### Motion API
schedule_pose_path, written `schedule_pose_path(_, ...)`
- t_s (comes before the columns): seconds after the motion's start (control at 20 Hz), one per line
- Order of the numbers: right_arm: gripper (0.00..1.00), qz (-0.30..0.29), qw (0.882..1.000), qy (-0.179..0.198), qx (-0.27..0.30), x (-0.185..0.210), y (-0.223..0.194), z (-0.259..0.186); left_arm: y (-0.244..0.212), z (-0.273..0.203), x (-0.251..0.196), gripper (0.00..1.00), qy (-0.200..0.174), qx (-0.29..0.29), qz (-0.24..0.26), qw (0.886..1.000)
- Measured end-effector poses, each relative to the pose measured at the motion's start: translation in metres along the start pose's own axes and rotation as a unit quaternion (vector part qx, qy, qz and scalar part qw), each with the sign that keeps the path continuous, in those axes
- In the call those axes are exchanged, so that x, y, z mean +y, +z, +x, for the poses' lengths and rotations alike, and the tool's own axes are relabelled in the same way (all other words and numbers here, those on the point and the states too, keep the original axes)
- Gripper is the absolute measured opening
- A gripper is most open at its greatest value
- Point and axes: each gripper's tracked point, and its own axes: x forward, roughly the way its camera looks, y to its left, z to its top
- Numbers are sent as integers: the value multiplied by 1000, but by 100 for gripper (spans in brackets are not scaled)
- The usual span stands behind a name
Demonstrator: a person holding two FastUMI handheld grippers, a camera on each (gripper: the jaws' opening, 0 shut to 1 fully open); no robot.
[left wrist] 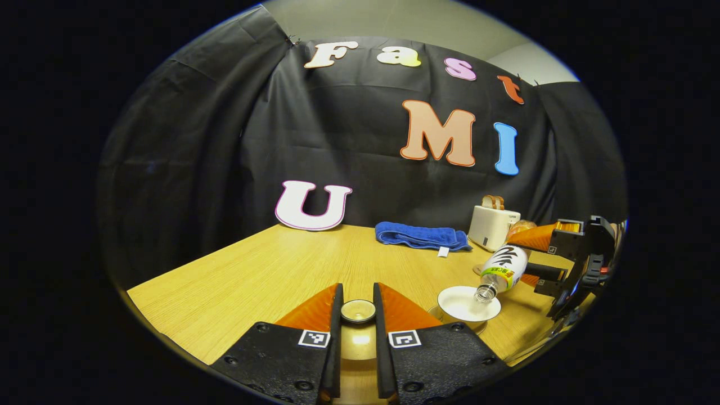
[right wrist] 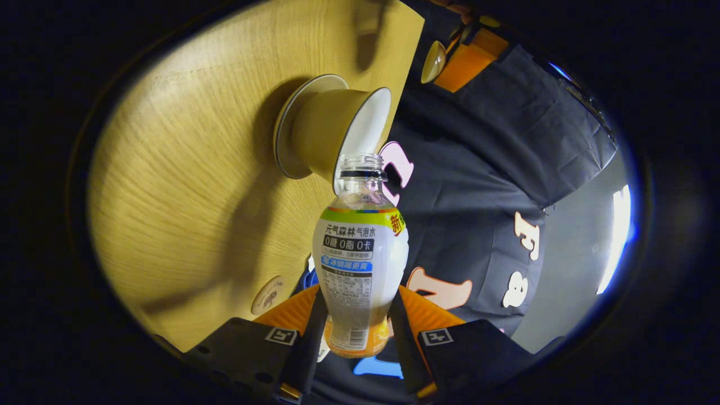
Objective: Open the teacup lid with one hand, grasp the water bottle and pour water into the teacup with the other hand; after pouring, place the water bottle on the coaster and then close the teacup lid.
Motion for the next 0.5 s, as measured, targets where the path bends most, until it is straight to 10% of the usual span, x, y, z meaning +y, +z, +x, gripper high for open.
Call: schedule_pose_path(0.5,66,248,968,28,5,12,15,-8,5,5,-13,23,-5,1,4,1000)
